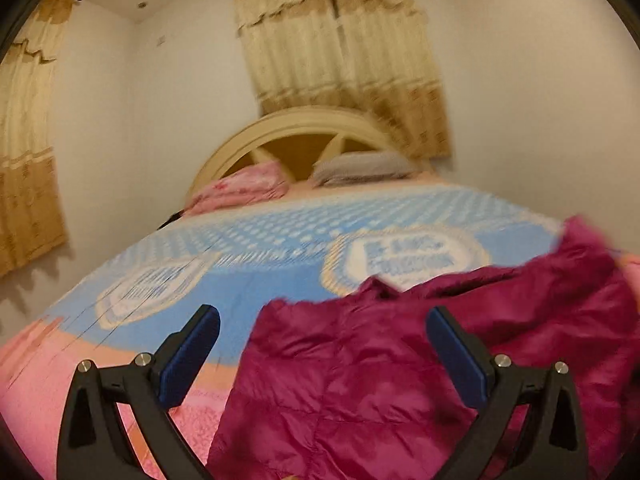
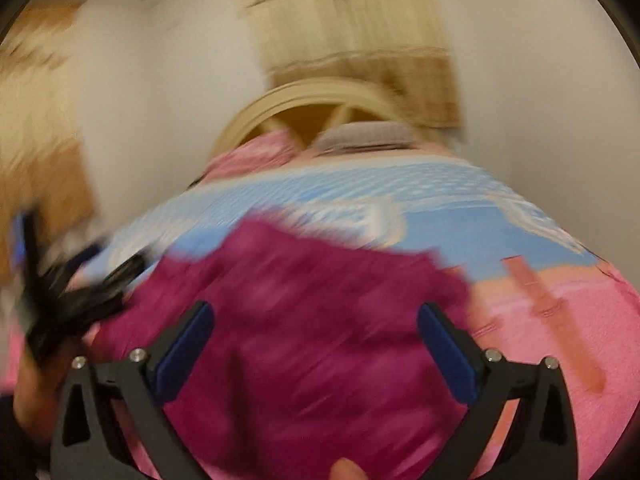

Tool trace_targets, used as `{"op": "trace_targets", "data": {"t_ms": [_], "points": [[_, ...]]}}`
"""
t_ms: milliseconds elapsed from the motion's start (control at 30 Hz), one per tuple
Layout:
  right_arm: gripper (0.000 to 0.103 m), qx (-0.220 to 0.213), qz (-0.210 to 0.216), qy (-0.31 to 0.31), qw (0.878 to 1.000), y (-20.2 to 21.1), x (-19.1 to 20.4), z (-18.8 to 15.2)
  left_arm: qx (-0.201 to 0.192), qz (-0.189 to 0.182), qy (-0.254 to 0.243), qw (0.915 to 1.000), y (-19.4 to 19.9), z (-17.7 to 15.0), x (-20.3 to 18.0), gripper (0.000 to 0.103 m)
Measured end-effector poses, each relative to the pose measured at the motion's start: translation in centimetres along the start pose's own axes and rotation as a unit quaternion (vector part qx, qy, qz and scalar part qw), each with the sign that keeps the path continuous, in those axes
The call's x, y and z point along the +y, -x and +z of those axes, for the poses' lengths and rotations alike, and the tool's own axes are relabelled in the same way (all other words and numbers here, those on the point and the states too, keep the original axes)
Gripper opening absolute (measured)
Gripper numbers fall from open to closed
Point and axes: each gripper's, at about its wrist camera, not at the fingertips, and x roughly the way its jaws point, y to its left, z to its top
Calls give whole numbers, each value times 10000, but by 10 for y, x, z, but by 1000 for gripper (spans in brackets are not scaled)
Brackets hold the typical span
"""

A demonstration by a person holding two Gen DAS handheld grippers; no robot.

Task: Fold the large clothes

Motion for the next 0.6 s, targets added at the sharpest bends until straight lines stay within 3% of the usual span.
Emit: {"op": "trace_targets", "data": {"t_ms": [100,167,300,367,533,600], "points": [[102,215,-521,602,9966,-35,18,-14,114,407,245,9988,-22,5,7,102],[102,311,-949,624,9930,-61,6,-5,217,407,366,9983,-39,10,10,102],[101,641,-1285,339,9890,-101,-26,15,375,416,652,9963,-57,16,16,102],[99,587,-1397,268,9881,-103,-33,22,322,350,701,9964,-57,17,20,102],[99,573,-1226,-273,9904,-87,-56,29,466,123,642,9968,-55,27,38,102],[99,786,-838,-772,9904,-87,-78,30,698,-508,706,9938,-56,33,56,102]]}}
